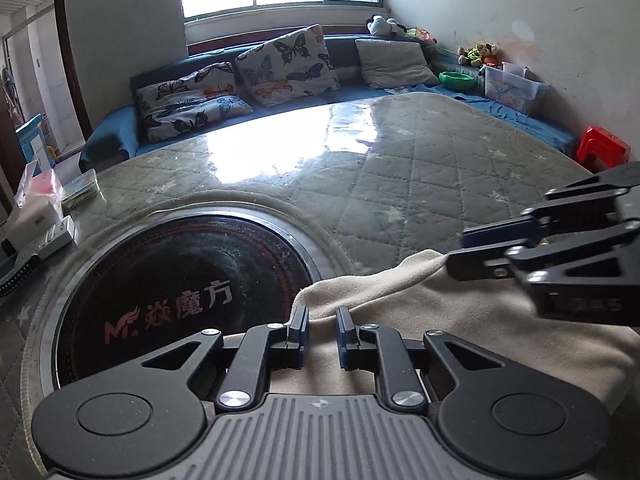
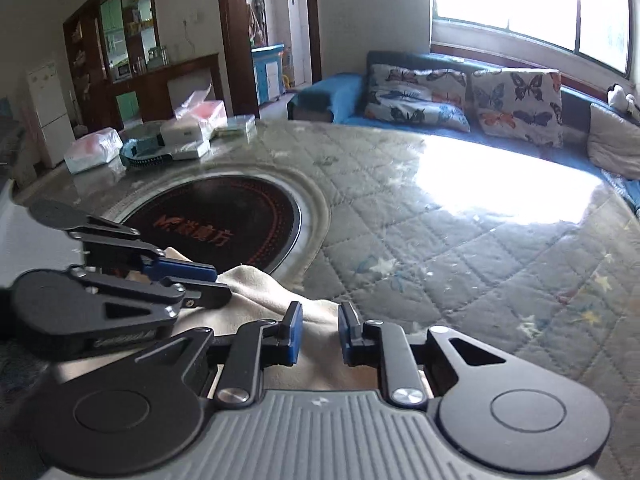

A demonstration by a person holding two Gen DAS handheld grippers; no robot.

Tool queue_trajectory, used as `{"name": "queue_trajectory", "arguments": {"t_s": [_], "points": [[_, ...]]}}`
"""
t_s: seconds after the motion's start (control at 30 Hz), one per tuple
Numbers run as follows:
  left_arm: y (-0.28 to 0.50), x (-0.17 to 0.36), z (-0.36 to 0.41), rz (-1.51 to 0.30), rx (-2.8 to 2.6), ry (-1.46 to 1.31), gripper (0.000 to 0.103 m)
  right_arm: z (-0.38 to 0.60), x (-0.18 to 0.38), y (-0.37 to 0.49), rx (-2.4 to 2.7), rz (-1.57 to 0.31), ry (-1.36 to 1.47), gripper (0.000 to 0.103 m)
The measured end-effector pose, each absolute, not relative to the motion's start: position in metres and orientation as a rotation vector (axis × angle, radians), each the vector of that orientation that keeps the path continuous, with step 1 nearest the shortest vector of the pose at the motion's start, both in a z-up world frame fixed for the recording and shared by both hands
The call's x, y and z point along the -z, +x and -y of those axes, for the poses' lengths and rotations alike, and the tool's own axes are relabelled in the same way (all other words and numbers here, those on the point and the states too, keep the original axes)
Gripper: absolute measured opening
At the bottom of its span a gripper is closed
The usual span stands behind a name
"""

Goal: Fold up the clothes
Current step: 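Release the folded side with the left gripper and smooth it down, then grasp the other shirt side edge with the right gripper and lift it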

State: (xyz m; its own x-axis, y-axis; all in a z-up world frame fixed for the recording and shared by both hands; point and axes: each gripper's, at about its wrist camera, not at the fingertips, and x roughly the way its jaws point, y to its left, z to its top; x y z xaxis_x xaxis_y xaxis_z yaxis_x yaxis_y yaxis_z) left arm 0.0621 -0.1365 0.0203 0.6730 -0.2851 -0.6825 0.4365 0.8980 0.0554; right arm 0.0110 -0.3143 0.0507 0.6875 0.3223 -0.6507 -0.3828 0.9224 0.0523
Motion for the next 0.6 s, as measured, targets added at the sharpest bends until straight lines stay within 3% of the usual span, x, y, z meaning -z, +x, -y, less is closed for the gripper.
{"name": "queue_trajectory", "arguments": {"t_s": [0.6], "points": [[0.034, -0.034, 0.134, -0.639, 0.388, 0.223, 0.016, 0.380, -0.045, -0.025, -0.245, -0.696, -0.006, 0.013]]}}
